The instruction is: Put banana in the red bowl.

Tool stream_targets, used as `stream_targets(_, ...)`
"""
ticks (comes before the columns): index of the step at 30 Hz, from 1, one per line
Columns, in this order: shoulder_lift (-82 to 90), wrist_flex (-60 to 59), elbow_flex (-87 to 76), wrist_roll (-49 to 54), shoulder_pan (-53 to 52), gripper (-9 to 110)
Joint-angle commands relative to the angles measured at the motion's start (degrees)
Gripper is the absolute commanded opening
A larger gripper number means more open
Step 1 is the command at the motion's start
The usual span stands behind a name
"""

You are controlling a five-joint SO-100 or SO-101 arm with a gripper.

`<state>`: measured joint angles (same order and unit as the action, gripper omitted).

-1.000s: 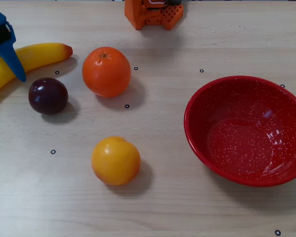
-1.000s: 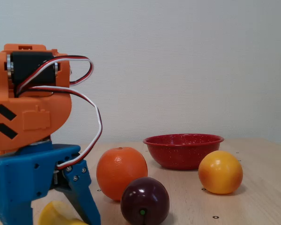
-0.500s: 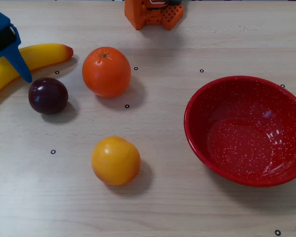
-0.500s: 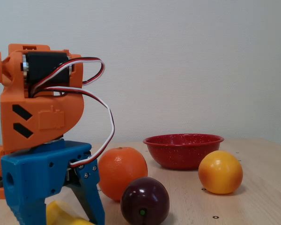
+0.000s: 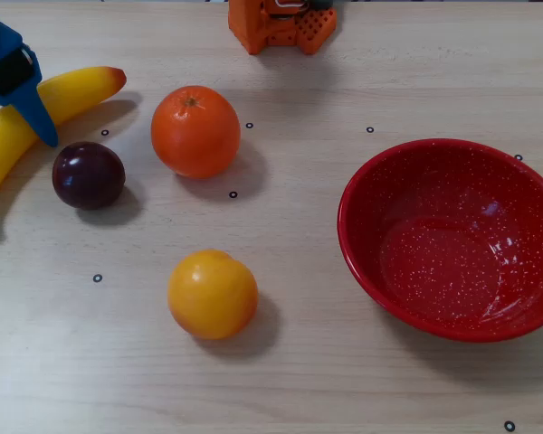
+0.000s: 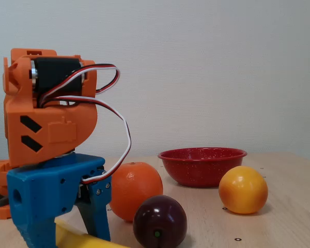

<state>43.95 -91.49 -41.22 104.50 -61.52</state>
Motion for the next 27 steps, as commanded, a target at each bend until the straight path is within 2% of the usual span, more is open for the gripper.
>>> stream_targets(1, 3.96, -0.44, 4.83, 0.00, 0.70, 0)
stream_targets(16, 9.32, -1.93, 4.31, -2.99, 1.05, 0)
stream_targets(27, 20.48, 3.96, -6.06, -2.64, 0.88, 0)
